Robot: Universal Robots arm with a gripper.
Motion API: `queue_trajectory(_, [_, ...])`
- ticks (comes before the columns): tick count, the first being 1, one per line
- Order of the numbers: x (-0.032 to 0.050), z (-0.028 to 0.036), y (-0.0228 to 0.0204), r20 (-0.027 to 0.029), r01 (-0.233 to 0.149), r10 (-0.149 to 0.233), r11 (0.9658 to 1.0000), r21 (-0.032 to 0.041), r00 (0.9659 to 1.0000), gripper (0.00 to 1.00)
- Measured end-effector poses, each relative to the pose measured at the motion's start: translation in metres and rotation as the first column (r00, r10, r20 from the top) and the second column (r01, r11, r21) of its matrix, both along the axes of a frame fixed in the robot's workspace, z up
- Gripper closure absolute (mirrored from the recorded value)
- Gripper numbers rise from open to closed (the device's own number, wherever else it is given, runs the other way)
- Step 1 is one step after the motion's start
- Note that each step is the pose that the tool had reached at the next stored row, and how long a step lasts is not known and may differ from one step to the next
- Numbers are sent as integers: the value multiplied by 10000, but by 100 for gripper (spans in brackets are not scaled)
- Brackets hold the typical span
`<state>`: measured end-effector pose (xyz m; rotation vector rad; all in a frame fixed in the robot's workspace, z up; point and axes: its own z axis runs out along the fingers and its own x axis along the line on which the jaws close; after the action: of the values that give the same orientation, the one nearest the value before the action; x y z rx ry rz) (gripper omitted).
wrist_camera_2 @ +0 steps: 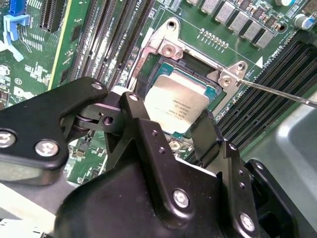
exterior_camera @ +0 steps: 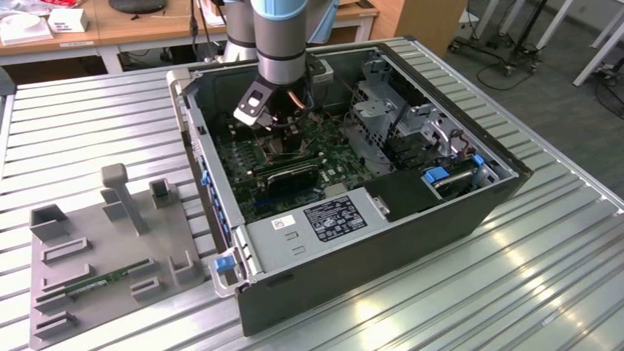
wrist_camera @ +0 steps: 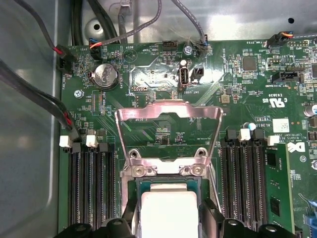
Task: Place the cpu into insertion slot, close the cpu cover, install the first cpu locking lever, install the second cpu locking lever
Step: 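Place the cpu into insertion slot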
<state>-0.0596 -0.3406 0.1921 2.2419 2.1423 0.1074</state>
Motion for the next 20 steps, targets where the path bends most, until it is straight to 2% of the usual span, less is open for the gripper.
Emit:
queue_trajectory(7, [1, 57, 2, 1, -2, 2, 10000, 1, 10000, 38])
queue_trajectory(20, [0, 96, 3, 0, 0, 0, 10000, 0, 10000, 38])
